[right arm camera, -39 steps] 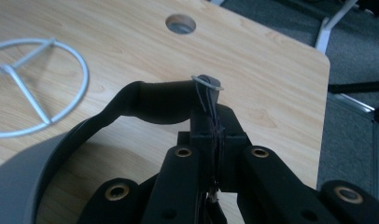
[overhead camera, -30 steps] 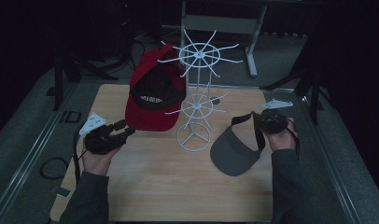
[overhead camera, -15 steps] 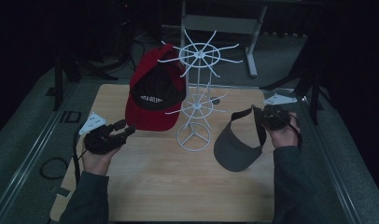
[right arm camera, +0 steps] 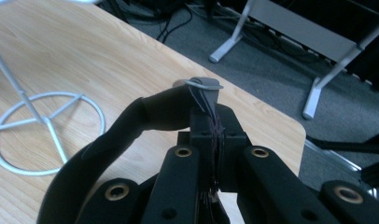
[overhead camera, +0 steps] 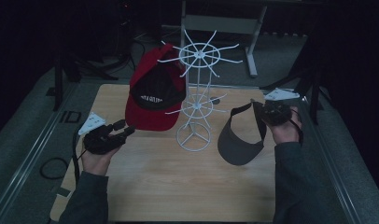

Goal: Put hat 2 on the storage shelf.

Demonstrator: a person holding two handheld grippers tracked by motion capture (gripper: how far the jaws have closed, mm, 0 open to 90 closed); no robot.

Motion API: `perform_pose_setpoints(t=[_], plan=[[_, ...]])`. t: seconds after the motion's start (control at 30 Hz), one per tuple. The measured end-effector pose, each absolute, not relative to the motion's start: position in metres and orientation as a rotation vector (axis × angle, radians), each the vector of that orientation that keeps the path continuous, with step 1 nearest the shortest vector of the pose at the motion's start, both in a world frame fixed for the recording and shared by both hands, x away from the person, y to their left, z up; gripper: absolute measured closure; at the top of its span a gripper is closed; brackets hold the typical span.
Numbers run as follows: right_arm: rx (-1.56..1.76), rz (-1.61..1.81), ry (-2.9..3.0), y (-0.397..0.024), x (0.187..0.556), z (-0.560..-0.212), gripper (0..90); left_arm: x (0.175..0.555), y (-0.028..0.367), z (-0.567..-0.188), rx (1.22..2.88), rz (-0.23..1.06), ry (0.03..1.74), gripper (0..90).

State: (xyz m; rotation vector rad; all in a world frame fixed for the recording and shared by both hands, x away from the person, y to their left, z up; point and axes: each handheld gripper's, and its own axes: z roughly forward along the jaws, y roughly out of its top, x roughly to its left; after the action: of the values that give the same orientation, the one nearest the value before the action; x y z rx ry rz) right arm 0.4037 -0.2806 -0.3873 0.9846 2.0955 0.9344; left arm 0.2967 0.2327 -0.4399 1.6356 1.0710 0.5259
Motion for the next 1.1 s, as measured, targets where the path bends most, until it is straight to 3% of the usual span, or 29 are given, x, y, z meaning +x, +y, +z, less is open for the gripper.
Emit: perform_pose_setpoints(t=[1.1], plan=[[0.831,1.098,2.065,-0.278,0.390,-0.352,88.3,0.299,0.231,-0.439,1.634,0.531,1.071,54.1]])
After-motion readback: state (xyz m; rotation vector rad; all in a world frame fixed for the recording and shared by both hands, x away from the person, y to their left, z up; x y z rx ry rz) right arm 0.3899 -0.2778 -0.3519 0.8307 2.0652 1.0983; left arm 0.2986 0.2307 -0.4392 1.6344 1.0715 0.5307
